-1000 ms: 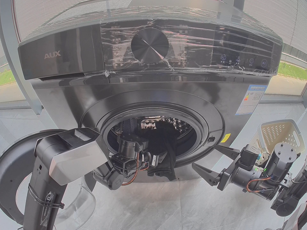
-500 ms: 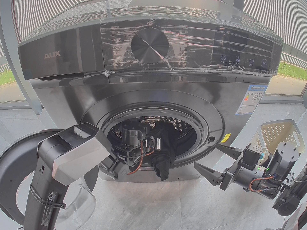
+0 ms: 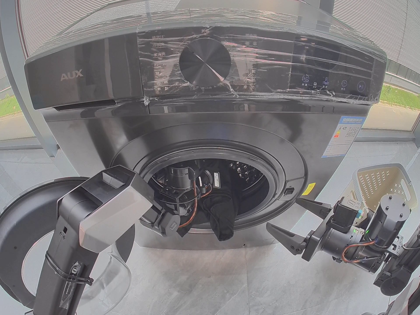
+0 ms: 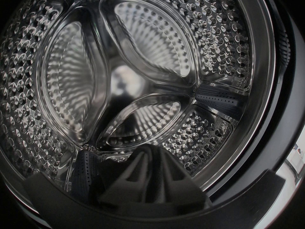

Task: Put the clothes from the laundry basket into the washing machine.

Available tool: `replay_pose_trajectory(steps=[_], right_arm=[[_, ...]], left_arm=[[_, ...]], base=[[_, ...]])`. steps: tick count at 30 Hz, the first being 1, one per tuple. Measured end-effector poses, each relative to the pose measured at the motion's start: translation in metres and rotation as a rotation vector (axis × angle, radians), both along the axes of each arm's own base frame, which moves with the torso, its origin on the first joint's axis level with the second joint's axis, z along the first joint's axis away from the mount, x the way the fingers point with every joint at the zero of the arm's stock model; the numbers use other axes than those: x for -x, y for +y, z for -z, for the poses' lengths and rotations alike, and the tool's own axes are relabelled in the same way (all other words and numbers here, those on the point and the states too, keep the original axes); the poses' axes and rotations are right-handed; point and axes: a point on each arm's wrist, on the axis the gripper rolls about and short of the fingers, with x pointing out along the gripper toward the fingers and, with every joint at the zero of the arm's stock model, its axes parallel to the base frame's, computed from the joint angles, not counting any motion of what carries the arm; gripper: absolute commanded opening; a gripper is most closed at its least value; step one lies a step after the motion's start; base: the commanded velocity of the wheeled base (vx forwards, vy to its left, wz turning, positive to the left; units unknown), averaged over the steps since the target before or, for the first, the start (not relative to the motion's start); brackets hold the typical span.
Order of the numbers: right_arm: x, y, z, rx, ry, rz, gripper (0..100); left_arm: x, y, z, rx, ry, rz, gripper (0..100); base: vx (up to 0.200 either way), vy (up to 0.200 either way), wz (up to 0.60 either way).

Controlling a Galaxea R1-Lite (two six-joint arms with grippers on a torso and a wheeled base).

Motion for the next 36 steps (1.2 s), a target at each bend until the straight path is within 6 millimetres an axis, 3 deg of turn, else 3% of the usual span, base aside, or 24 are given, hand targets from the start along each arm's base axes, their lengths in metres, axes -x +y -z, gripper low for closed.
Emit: replay_pose_trajectory(steps=[10, 20, 26, 27, 36], right_arm=[[0.0, 0.0, 0.001, 0.002, 0.003, 0.0, 100], [0.001, 0.0, 0.002, 0.005, 0.007, -0.004, 100], [0.001, 0.002, 0.003, 0.009, 0.012, -0.01, 100], [0.001, 0.002, 0.003, 0.009, 0.013, -0.011, 100], [0.001, 0.004, 0.003, 0.008, 0.011, -0.017, 100]], left_arm=[[0.016, 0.008, 0.016, -0.061, 0.1, 0.011, 100], [0.057, 0.027, 0.031, -0.231, 0.3, 0.08, 100], [0.061, 0.029, 0.039, -0.251, 0.323, 0.085, 100], [0.061, 0.029, 0.041, -0.252, 0.326, 0.084, 0], [0.057, 0.026, 0.053, -0.257, 0.337, 0.085, 0]], base=[[0.0, 0.0, 0.0], [0.0, 0.0, 0.0], [0.0, 0.0, 0.0], [0.0, 0.0, 0.0], [0.0, 0.0, 0.0]])
